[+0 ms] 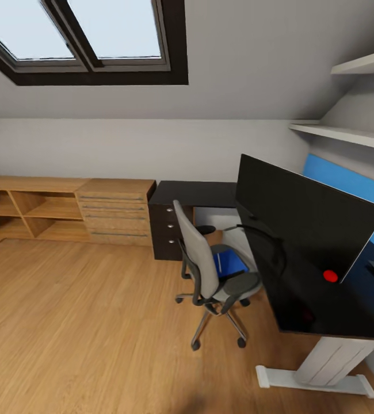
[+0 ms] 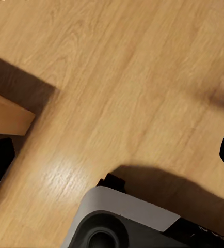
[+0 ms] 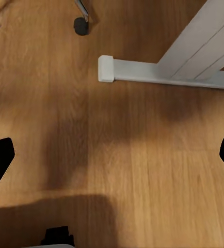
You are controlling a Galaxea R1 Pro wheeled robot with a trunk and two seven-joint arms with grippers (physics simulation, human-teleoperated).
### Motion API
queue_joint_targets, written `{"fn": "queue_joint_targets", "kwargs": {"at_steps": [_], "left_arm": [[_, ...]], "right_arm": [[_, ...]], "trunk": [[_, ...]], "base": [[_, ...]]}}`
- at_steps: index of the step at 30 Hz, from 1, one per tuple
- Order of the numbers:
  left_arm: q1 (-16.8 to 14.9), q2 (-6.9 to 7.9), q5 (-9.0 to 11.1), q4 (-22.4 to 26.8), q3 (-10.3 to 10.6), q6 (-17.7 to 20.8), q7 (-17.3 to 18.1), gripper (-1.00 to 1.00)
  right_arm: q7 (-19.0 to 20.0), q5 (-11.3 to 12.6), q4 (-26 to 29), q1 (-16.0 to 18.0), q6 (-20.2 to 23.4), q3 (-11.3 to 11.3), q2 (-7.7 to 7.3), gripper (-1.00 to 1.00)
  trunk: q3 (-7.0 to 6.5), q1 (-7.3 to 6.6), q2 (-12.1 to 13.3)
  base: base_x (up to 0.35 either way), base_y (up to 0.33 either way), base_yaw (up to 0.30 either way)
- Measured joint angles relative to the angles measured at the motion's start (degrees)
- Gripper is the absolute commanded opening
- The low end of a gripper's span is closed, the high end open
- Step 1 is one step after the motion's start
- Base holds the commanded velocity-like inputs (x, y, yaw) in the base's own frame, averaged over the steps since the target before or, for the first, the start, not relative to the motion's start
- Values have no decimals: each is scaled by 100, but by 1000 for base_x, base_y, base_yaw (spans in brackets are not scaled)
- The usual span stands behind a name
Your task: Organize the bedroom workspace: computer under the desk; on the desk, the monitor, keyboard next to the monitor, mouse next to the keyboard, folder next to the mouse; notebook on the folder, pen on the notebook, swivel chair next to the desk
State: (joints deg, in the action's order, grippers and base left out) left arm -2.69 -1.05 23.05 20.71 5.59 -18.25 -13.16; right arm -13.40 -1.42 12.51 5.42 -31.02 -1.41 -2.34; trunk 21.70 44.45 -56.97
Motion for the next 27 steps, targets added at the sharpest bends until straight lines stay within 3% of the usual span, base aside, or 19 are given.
{"fn": "queue_joint_targets", "kwargs": {"at_steps": [14, 21, 27], "left_arm": [[-2, 4, -73, -22, 66, -2, -4, 100], [-3, 0, -85, -24, 70, -2, -1, 100], [-3, -9, -95, -25, 76, -1, 5, 100]], "right_arm": [[26, 0, 1, -1, 2, -2, -7, 100], [31, 1, 2, -2, 2, -2, -12, 100], [29, 4, 5, -2, 1, -2, -18, 100]], "trunk": [[0, 2, 1], [0, 2, 1], [0, 0, 0]], "base": [[-103, 195, -1], [-171, 271, -233], [-65, 94, -261]]}}
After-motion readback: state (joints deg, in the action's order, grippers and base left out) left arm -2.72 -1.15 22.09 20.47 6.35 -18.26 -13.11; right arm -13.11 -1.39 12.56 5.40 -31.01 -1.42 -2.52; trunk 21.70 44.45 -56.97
